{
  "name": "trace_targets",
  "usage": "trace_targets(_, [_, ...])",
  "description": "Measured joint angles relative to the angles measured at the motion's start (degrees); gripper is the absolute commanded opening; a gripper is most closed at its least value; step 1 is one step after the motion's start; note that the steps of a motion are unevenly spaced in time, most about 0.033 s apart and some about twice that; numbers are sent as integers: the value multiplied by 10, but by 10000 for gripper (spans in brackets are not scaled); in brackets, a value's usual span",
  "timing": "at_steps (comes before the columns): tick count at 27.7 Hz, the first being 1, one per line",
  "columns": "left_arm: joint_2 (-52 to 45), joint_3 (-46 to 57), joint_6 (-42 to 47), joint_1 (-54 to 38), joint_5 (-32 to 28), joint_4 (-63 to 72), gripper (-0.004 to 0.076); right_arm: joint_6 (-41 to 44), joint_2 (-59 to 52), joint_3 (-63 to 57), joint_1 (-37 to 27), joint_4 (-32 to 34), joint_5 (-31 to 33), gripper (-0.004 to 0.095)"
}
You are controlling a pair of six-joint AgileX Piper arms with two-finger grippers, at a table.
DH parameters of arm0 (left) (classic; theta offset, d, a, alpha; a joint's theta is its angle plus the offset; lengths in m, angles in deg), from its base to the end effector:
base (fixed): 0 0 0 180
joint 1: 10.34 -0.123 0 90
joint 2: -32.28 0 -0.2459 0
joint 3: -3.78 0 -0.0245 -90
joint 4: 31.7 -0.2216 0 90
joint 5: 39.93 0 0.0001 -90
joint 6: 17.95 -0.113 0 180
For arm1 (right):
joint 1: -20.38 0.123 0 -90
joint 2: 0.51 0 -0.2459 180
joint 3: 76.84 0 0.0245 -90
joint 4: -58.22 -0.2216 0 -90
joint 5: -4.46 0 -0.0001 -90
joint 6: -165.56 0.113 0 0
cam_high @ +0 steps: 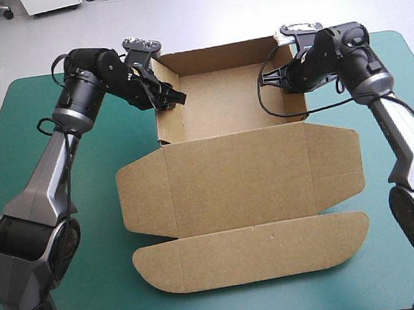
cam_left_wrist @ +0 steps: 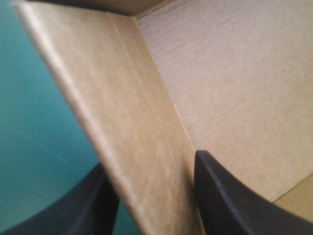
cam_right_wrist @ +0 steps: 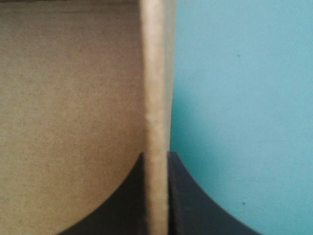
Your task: Fold the box
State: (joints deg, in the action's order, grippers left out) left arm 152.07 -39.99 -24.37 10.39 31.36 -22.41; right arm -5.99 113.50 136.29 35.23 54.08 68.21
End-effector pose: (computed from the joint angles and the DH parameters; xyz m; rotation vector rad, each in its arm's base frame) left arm 0.3604 -0.1549 0.3199 0.5968 2.5099 -0.3108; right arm 0.3657 0.1045 0.3150 -0.1275 2.5367 0.2569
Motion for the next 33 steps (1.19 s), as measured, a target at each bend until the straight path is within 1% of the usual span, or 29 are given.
trace_targets(1, [6,0,9,6,4,-22,315,8,6,0,4,0,2,-11])
trace_targets(6, [27,-1,30,11,5,-52,188,22,25,0,6,-1,15,-10])
trace_targets(11, [41,-1,39,22,4,-89,101,30,37,2,8,-2,28,-9])
trace_targets(13, [47,-1,43,30,4,-111,54,33,42,2,8,-2,31,-9])
trace_targets(15, [51,-1,49,35,0,-127,-11,36,46,2,8,-2,34,-9])
trace_targets(20, [62,-3,68,39,-9,-141,-10,43,48,2,8,-1,37,-7])
trace_targets(26, [73,-5,70,43,-10,-164,-10,45,63,2,8,-4,40,-7])
trace_targets(33, [74,-5,86,49,-15,-215,-10,42,71,2,10,-22,16,-7])
